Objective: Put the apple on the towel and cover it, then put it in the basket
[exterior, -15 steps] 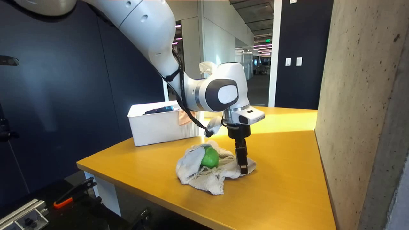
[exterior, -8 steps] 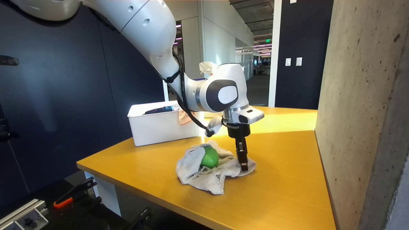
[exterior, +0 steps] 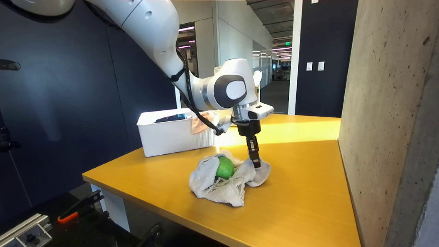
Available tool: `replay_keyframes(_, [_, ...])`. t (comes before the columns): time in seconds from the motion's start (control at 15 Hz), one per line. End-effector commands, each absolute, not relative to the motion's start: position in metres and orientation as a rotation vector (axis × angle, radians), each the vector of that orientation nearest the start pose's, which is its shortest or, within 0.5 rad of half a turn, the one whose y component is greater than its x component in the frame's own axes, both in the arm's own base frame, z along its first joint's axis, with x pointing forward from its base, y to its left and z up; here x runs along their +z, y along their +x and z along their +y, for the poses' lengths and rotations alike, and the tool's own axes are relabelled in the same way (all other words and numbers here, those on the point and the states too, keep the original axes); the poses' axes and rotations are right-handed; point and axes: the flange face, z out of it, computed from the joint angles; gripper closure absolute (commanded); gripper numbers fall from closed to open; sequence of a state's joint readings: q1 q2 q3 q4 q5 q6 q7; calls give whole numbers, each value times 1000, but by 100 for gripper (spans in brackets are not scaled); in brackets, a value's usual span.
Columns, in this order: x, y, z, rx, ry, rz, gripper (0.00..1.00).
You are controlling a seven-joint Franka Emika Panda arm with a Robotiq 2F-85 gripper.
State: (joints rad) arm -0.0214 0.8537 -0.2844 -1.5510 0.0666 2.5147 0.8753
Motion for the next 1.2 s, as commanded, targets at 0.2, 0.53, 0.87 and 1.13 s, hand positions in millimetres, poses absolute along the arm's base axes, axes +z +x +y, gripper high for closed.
replay_keyframes(0.2, [210,682,-136,-409,-2816,1687,99])
replay_keyframes(0.53, [208,672,-82,-431,-2949,1615,99])
replay_keyframes(0.87, [201,658,-34,-491,-3056,1554,99])
replay_keyframes(1.13, [198,641,-5,-557,-3112,1526,99])
